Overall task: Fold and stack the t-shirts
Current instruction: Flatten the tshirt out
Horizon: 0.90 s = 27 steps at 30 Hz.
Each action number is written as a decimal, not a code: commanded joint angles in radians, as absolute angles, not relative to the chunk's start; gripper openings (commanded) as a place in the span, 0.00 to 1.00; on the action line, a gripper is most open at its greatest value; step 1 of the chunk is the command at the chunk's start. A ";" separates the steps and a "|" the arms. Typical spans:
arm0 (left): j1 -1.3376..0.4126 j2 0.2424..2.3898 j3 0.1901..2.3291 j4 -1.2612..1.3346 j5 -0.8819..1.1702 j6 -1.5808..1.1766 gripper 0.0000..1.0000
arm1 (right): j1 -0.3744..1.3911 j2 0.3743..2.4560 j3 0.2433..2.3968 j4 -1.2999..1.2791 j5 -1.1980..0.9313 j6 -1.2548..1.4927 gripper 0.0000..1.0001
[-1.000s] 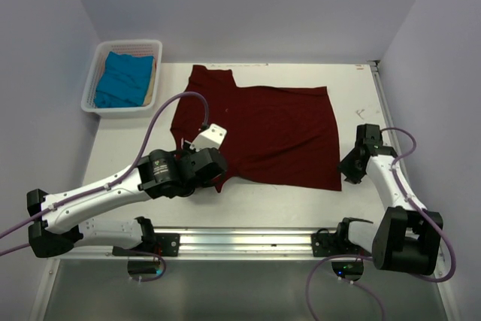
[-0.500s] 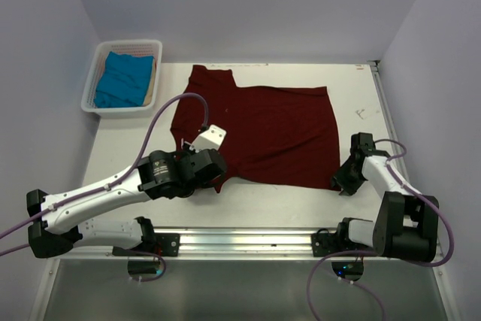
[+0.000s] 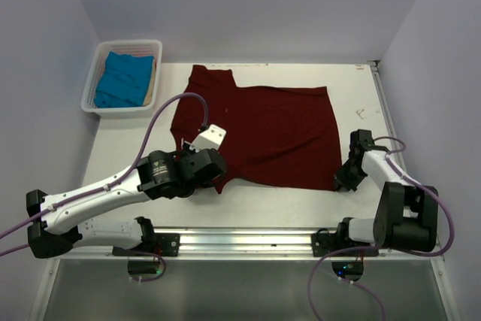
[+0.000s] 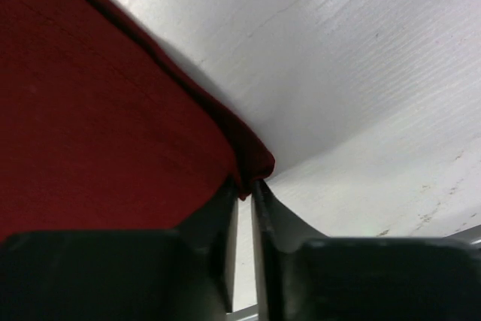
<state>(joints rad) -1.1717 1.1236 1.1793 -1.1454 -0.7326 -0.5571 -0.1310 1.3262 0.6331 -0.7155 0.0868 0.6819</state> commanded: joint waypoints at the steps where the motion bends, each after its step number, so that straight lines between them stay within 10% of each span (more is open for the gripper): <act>1: -1.166 1.114 1.173 -1.120 -0.750 -0.563 0.00 | -0.132 1.428 0.589 -0.517 0.175 0.684 0.11; 27: -1.149 1.221 1.057 -1.002 -0.752 -0.589 0.00 | -0.130 1.157 0.798 -0.701 0.209 0.614 0.00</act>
<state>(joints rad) -1.1675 1.2007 1.0332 -1.0363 -0.6811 -0.5610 -0.1303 1.1381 0.7597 -0.7181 0.1749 0.6353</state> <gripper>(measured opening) 0.010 0.022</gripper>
